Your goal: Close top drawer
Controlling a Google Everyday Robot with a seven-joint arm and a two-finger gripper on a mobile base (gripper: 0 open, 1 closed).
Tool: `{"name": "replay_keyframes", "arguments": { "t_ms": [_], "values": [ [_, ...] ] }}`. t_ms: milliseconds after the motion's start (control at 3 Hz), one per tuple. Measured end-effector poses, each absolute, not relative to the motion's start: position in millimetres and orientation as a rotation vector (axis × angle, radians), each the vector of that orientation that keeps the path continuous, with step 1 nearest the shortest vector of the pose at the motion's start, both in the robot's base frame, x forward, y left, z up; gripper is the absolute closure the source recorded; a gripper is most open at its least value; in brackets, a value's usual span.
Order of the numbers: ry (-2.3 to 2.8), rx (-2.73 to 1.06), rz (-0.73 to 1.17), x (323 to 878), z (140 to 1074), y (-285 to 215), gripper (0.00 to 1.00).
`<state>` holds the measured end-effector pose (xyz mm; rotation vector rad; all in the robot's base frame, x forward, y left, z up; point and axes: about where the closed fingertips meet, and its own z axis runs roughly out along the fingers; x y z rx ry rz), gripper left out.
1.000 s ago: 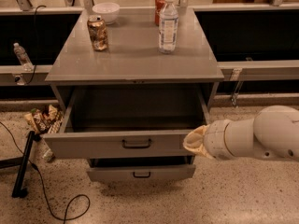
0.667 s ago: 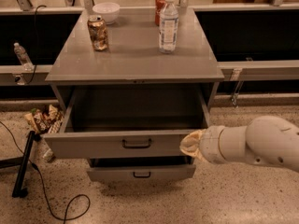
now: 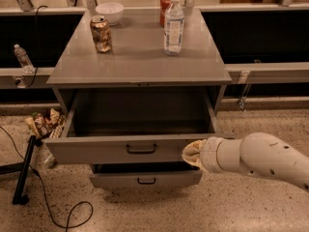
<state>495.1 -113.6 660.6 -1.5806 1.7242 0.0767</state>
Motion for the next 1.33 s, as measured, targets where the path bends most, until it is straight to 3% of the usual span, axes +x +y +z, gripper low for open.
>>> {"name": "replay_keyframes", "arguments": {
  "t_ms": [1333],
  "values": [
    [1.543,-1.694,-0.08,588.8,606.2,-111.8,1.0]
  ]
}}
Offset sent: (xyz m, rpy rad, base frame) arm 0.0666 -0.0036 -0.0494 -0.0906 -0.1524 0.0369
